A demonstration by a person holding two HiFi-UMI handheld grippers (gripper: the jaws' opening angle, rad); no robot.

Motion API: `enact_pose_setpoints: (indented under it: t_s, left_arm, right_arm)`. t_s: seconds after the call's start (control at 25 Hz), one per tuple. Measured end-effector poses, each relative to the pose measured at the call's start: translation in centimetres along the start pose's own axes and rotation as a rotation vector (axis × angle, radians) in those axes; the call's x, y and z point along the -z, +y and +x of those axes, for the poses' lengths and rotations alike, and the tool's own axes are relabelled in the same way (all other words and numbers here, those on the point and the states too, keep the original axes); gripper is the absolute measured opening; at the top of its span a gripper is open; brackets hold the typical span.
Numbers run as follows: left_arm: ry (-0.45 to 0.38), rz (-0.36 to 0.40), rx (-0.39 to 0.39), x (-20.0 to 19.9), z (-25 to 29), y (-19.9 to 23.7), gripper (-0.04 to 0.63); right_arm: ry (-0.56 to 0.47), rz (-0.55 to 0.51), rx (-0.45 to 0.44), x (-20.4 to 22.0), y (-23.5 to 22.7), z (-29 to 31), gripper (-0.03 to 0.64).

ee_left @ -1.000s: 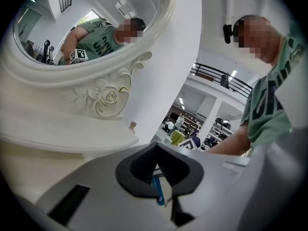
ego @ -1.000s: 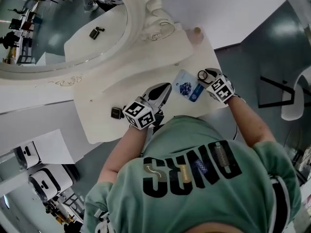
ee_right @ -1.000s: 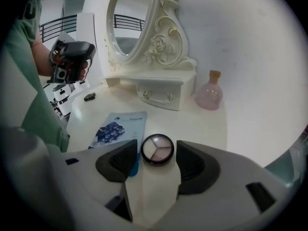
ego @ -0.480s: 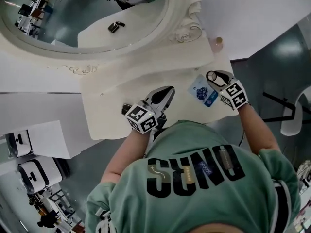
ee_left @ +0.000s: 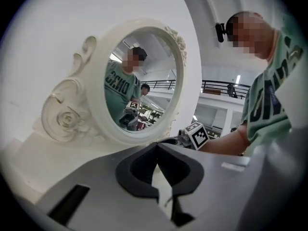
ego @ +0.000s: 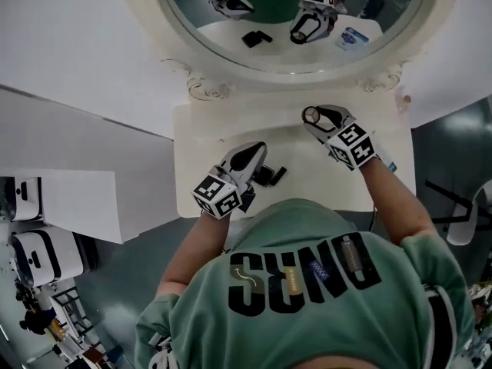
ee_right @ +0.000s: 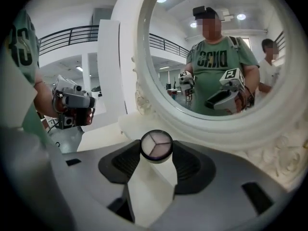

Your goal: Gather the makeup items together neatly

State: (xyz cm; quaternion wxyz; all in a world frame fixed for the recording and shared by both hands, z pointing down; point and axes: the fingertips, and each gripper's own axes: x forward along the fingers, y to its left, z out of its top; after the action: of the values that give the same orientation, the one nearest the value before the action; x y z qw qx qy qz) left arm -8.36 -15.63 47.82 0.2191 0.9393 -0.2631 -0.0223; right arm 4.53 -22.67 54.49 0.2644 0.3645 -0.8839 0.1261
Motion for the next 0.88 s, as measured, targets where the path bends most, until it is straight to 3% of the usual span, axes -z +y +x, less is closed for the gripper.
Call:
enact_pose_setpoints:
  t_s: [0.2, 0.44, 0.72, 0.88]
  left_arm:
    - [-0.02, -0.016, -0.05, -1.3, -8.2, 5.8, -0.003]
    - [-0.038, -0.055, -0.107, -1.1, -14.8, 9.8, -0.003]
    - [-0.044, -0.081, -0.133, -0.1, -17.8, 10.7, -0.003]
    - [-0.048, -0.09, -0.133, 0.0, -17.6, 10.3, -0.003]
  right_arm:
    - [0.035, -0.019, -0.06, -4.5, 6.2, 10.0, 0.203]
    - [0.123, -0.028, -0.066, -5.4, 9.9, 18.7, 0.204]
    - [0.213, -0.033, -0.012, -3.4, 9.5, 21.9, 0.206]
    - [0.177, -0.037, -0.028, -4.0, 9.5, 21.1, 0.239]
